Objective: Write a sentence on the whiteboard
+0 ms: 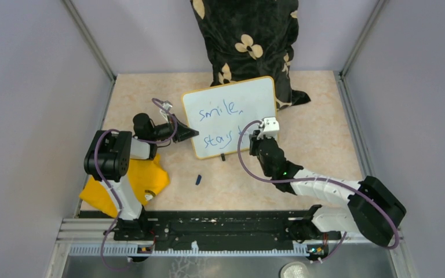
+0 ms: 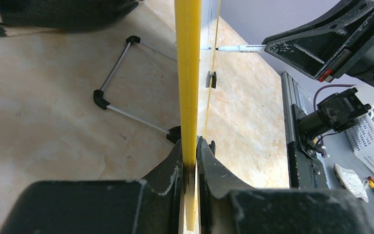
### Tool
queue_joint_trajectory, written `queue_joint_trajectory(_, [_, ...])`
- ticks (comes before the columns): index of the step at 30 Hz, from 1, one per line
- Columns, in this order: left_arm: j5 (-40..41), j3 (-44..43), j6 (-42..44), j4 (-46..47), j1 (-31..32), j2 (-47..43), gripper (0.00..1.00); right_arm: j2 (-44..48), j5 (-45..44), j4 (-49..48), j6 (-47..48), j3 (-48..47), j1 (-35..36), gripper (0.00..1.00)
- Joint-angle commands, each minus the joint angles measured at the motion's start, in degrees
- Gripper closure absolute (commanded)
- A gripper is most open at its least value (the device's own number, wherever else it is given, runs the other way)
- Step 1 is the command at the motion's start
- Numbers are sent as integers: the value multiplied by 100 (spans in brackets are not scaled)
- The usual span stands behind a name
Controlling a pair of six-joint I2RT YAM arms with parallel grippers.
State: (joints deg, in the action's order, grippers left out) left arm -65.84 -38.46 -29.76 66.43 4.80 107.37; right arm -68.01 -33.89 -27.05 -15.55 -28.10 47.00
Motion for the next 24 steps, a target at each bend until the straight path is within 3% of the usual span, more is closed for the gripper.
queue_joint_trajectory(1, [278, 13, 409, -433, 92, 234, 100, -117, 106, -320, 6, -267, -86, 100])
queue_joint_trajectory(24, [290, 9, 409, -444, 92, 240, 100, -5, 207, 171, -259, 19, -95, 100])
